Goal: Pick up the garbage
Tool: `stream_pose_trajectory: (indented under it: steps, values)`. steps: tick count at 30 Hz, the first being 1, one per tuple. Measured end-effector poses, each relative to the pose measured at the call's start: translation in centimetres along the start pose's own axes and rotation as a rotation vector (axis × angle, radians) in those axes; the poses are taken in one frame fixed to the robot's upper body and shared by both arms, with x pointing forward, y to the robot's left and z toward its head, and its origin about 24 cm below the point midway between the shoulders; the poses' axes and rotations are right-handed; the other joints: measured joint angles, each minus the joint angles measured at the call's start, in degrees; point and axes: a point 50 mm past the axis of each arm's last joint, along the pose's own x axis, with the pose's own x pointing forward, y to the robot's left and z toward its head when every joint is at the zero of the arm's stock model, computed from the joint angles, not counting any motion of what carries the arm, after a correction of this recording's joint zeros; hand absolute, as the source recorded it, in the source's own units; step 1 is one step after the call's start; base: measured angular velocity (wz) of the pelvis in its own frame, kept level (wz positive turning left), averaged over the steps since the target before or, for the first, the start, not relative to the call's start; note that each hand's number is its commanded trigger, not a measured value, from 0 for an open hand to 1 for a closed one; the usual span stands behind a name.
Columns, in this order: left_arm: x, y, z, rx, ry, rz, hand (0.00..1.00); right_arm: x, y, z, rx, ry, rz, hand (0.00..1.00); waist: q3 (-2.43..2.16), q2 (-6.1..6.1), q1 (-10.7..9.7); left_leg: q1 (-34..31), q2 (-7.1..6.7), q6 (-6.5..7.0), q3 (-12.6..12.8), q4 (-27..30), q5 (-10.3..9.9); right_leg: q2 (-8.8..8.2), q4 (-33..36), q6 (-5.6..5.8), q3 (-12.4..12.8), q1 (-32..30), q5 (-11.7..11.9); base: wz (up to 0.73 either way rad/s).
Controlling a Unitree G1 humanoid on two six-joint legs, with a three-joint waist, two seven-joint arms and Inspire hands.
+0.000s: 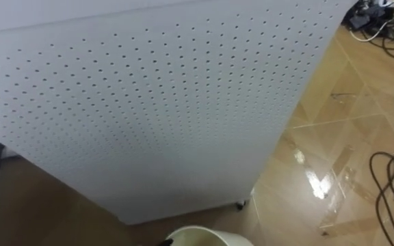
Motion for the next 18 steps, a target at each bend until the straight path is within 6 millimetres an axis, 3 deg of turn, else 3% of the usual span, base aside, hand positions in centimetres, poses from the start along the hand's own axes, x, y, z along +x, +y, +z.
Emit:
stream_pose_trajectory:
  steps: [2, 5, 8, 12, 18]
  values:
    - [-1.1, 0.3, -2.3, -0.061, 0.060, 0.050, 0.00, -0.6, -0.4, -2.3, 0.060, 0.054, -0.024, 1.00, -0.88, -0.34, 0.0, 3.0, -0.07, -0.26, -0.3, -2.0, 0.3, 0.13, -1.7, 0.05, -0.2, 2.9, 0.1, 0.02]
    - [-2.8, 0.5, -5.8, -0.135, 0.166, 0.122, 0.00, -1.7, -0.9, -5.1, 0.160, 0.121, -0.057, 1.00, -1.81, -0.93, -0.2, 8.2, -0.25, -0.53, -0.3, -5.4, 0.6, 0.62, -4.7, 0.18, -0.5, 7.8, 0.1, 0.01]
    - [-4.4, 0.4, -8.8, -0.204, 0.276, 0.196, 0.00, -2.6, -1.2, -7.2, 0.236, 0.165, -0.094, 1.00, -2.07, -1.70, -0.8, 13.6, -0.39, -0.67, -1.1, -8.7, 1.0, 1.26, -8.1, 0.37, -1.4, 13.6, 0.1, 0.12]
    - [-5.3, 0.2, -10.2, -0.289, 0.321, 0.248, 0.00, -3.3, -1.8, -8.6, 0.288, 0.203, -0.138, 1.00, -2.32, -2.65, -0.9, 16.5, -0.42, -0.67, -1.2, -10.3, 1.0, 1.52, -10.2, 0.65, -1.8, 16.9, 0.1, 0.07]
    - [-6.6, 0.1, -12.1, -0.443, 0.372, 0.328, 0.00, -3.9, -1.9, -9.8, 0.333, 0.243, -0.164, 1.00, -1.80, -3.34, -0.9, 20.9, -0.35, -0.74, -1.4, -12.5, 0.9, 2.07, -12.9, 0.93, -1.9, 21.7, 0.2, 0.02]
